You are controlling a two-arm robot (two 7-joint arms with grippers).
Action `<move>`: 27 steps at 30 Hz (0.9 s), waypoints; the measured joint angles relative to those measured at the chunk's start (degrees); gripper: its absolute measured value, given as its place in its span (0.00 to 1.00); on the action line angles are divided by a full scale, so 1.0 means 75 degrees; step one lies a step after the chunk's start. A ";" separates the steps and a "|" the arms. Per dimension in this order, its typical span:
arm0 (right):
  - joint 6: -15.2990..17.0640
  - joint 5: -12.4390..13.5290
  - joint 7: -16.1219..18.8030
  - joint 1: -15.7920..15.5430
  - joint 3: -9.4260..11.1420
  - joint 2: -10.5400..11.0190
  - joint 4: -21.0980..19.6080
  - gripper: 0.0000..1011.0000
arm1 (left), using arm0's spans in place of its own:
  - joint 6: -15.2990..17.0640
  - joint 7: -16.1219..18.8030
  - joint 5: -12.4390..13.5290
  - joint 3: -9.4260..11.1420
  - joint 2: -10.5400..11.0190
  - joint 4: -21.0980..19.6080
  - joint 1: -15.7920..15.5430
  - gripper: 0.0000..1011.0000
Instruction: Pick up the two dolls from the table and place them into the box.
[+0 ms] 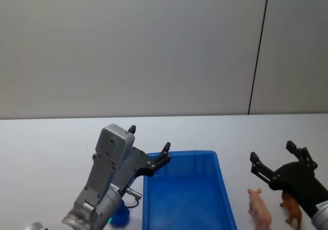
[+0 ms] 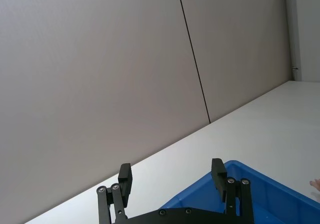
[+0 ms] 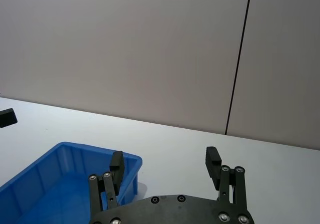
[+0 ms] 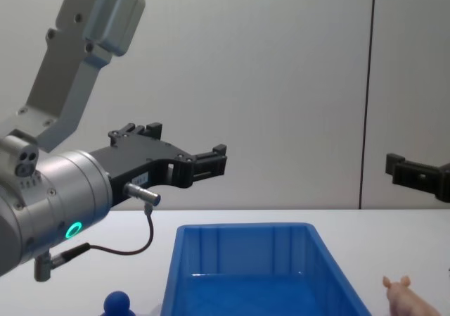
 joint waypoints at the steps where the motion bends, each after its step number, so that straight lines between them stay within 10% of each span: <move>1: 0.0000 0.0000 0.0000 0.0000 0.0000 0.0000 0.0000 0.99 | 0.0000 0.0000 0.0000 0.0000 0.0000 0.0000 0.0000 0.99; 27: 0.0000 0.0000 0.0000 0.0000 0.0000 0.0000 0.0000 0.99 | 0.0000 0.0000 0.0000 0.0000 0.0000 0.0000 0.0000 0.99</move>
